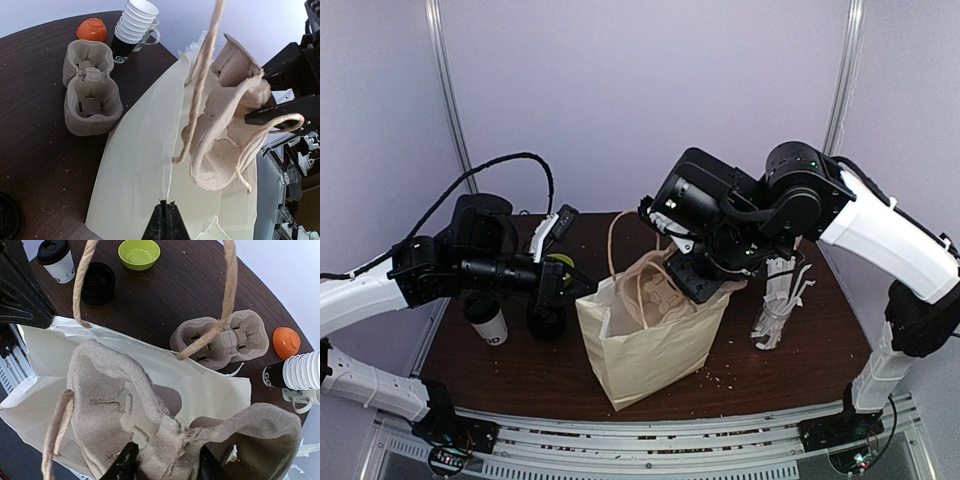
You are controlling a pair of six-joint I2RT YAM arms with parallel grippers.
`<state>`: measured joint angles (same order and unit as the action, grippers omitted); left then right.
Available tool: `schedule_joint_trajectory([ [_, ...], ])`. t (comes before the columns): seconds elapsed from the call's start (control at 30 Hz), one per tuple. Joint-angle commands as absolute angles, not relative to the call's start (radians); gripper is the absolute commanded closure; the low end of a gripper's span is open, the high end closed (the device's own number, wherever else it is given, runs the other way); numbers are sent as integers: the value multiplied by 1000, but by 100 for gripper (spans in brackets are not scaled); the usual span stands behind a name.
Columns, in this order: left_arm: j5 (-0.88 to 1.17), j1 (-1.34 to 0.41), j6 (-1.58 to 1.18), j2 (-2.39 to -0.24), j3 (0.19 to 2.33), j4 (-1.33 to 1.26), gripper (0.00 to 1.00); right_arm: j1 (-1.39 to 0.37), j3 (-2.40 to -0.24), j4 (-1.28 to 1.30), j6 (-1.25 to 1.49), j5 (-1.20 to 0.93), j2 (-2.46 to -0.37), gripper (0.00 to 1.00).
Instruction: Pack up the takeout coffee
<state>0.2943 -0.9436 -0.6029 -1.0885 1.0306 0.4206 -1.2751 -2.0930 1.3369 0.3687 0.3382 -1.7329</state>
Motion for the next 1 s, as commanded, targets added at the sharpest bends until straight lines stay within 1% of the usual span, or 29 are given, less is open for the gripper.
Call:
schedule_joint_trajectory([
  [0.0, 312, -948, -610, -1089, 1066, 393, 100, -1292, -2140, 1358, 371, 403, -1740, 65],
  [0.23, 315, -948, -615, -1088, 1068, 393, 100, -1299, -2196, 1358, 369, 395, -1765, 65],
  [0.6, 302, -948, -635, -1096, 1071, 393, 100, -1334, -2172, 1357, 370, 408, -1816, 64],
  [0.8, 299, -948, -643, -1104, 1072, 393, 100, -1349, -2186, 1344, 390, 375, -1862, 65],
  [0.97, 302, -948, -644, -1103, 1070, 391, 100, -1349, -2151, 1304, 407, 351, -1867, 65],
])
